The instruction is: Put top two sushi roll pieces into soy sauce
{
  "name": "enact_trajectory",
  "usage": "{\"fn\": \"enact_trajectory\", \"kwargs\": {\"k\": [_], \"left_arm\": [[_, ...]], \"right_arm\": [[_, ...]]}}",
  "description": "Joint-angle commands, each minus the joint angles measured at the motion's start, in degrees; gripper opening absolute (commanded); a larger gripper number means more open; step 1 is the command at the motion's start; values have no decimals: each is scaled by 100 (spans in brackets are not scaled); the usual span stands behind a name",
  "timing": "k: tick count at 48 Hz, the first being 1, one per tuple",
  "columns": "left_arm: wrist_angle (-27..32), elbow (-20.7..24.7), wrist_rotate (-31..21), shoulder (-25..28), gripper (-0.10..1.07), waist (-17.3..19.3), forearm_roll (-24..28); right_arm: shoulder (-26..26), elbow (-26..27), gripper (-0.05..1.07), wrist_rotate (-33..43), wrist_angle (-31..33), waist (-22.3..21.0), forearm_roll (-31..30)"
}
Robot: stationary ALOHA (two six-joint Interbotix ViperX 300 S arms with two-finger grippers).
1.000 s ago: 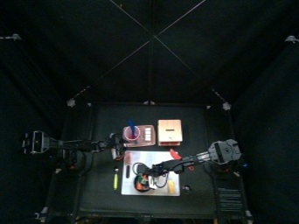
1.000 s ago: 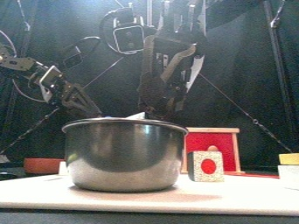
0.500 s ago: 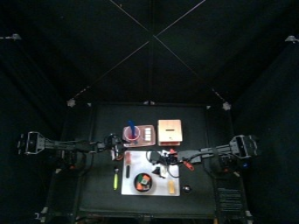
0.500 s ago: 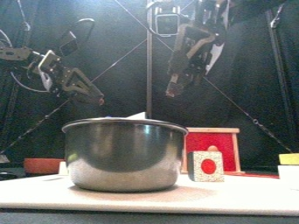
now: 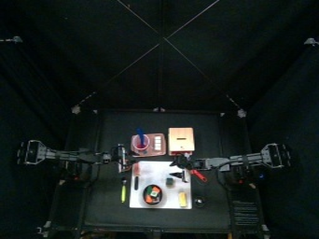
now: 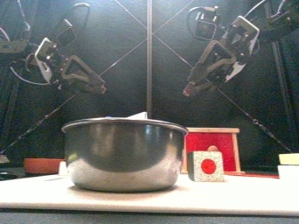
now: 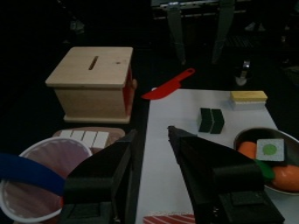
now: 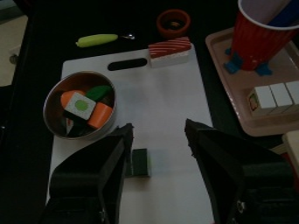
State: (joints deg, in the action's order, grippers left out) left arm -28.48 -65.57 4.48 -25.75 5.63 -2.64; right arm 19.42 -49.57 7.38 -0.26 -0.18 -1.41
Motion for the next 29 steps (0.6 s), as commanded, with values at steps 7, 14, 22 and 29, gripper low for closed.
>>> {"fn": "enact_trajectory", "kwargs": {"k": [7, 14, 22, 29], "left_arm": [[-62, 158, 0, -26, 76, -9, -255], [-62, 123, 18, -26, 76, 0, -352], [-62, 88, 35, -18, 76, 18, -352], [-62, 123, 44, 9, 76, 35, -343]], "right_arm": [[149, -9, 86, 18, -176, -18, 0], [149, -53, 86, 26, -176, -18, 88], [114, -88, 86, 26, -176, -18, 176], [114, -114, 86, 18, -185, -26, 220]]}}
